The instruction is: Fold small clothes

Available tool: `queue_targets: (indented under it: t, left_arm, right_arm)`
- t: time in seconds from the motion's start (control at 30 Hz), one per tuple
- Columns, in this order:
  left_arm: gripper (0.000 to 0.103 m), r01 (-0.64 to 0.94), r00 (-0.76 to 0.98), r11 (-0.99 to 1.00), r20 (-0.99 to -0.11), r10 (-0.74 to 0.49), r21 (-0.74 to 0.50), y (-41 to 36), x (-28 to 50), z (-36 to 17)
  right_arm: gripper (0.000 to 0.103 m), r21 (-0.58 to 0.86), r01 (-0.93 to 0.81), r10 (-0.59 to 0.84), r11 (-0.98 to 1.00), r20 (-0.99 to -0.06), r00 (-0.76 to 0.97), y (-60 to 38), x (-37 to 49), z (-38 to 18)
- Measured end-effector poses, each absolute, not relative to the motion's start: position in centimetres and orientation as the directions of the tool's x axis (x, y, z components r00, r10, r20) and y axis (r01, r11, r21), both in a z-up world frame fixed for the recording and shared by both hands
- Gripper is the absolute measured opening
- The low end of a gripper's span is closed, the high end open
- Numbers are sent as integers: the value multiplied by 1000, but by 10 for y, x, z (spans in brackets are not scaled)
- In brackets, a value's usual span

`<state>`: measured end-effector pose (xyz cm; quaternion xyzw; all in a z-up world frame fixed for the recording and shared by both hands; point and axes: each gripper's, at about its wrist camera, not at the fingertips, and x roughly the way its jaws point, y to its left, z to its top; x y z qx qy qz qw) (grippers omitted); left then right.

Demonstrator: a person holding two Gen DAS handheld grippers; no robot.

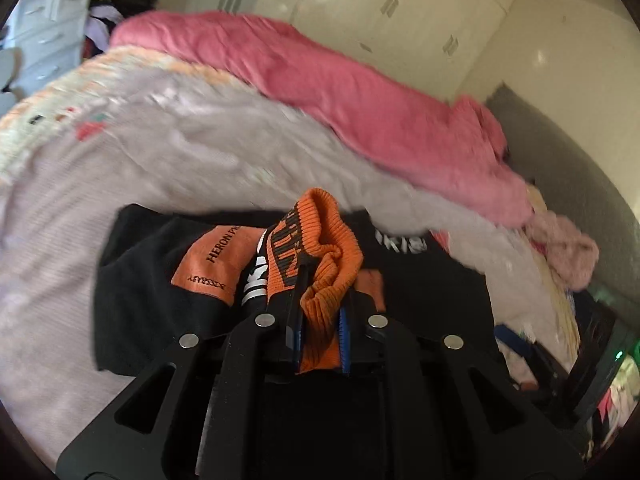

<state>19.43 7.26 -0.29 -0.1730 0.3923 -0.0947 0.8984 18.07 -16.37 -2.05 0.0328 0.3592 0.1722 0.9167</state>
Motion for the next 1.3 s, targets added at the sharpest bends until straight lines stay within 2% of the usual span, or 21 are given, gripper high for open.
queue_targets:
  t: [0.07,0.17,0.23,0.3,0.33,0.53,0.6,0.67,0.77,0.9,0.93,0.97,1.03,1.07,1.13,1.3]
  left_arm:
    - [9,53,643,916,-688,-337,-398,57,199,-11]
    - [23,75,621,901,-687,-378,-427,44,200,-17]
    - [23,82,626,898,-679,-384,-432,44,197,-15]
    - [31,80,634,889,-665,-394,-450,47,195,-11]
    - [31,75,641,887,-660,-392,-455,50,194,-9]
    - [33,-9,683,936,-685,-252,-353,81,186,-4]
    - [39,-46,694,948,-693,-196,-315,95,181,-6]
    - [41,-78,697,954,-700,-155,-290,107,175,-10]
    - [46,-119,699,955,-706,-113,-271,124,165,-16]
    - [47,-145,696,945,-709,-114,-294,139,158,-23]
    - [48,-146,695,943,-709,-116,-298,140,157,-24]
    - [50,-150,696,942,-709,-115,-301,142,157,-25]
    - [53,-155,697,938,-707,-119,-310,146,157,-26]
    - [53,-155,698,937,-706,-121,-314,147,157,-26]
    - [53,-158,702,936,-703,-118,-315,149,157,-26]
    - [53,-148,707,937,-697,-123,-316,150,154,-22]
  right_arm:
    - [97,189,-282,335,941,-652,681,-169,183,-23]
    - [97,201,-278,340,939,-662,668,-171,186,-27]
    - [97,215,-286,354,934,-671,651,-171,187,-30]
    - [97,224,-301,370,927,-683,630,-166,187,-34]
    - [97,228,-311,379,923,-688,619,-162,187,-36]
    - [97,262,-376,441,889,-709,550,-132,187,-45]
    - [96,247,-396,441,884,-719,537,-117,188,-48]
    - [84,226,-412,434,883,-728,531,-107,189,-51]
    - [76,232,-410,432,882,-744,509,-96,197,-56]
    - [64,292,-379,454,878,-758,469,-87,215,-63]
    - [54,309,-365,458,878,-764,454,-83,222,-66]
    - [39,324,-361,467,874,-766,442,-81,225,-68]
    - [20,372,-377,512,848,-760,401,-75,229,-71]
    - [13,370,-388,516,844,-755,405,-72,228,-68]
    - [12,336,-427,516,840,-739,433,-67,222,-56]
    - [10,278,-522,567,807,-615,548,-76,202,0]
